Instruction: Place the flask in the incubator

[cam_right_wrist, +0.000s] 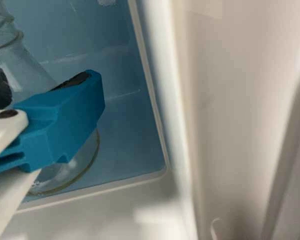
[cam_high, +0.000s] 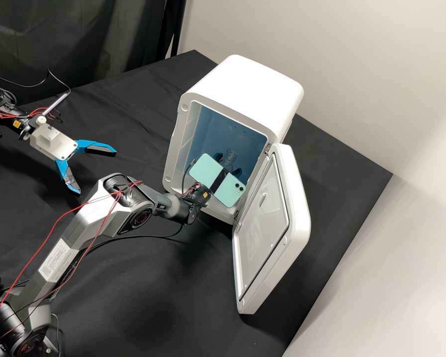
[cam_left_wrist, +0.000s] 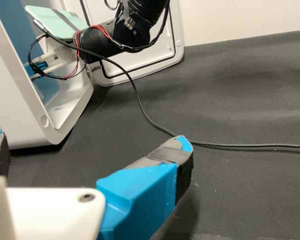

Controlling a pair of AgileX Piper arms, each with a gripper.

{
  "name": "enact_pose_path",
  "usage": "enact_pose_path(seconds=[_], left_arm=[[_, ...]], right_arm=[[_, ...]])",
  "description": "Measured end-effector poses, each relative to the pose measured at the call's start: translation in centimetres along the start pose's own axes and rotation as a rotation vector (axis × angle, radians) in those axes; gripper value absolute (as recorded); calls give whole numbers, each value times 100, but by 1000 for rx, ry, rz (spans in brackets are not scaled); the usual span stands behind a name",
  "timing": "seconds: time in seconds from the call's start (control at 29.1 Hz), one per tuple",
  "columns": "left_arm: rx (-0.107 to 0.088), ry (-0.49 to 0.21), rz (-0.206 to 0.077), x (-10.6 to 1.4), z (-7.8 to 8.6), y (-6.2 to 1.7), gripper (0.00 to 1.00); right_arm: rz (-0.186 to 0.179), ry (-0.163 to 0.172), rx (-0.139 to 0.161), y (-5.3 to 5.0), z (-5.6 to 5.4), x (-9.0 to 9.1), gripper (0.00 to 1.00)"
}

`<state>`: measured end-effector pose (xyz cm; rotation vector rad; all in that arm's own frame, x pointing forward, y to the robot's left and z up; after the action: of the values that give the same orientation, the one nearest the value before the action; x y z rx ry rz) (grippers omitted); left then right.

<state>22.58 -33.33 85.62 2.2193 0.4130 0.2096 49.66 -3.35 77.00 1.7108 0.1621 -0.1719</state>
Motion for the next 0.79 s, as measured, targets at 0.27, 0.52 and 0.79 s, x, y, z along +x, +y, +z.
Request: enact_pose_path(seconds=[0.27, 0.52, 0.79], left_arm=[[0, 0, 0, 0, 0, 0, 100], [0, 0, 0, 0, 0, 0, 100], [0, 0, 0, 0, 0, 0, 100]], right_arm=[[-4, 3, -1, -17, -13, 4, 0], [-3, 5, -1, -18, -23, 8, 0], [-3, 5, -1, -18, -23, 8, 0]])
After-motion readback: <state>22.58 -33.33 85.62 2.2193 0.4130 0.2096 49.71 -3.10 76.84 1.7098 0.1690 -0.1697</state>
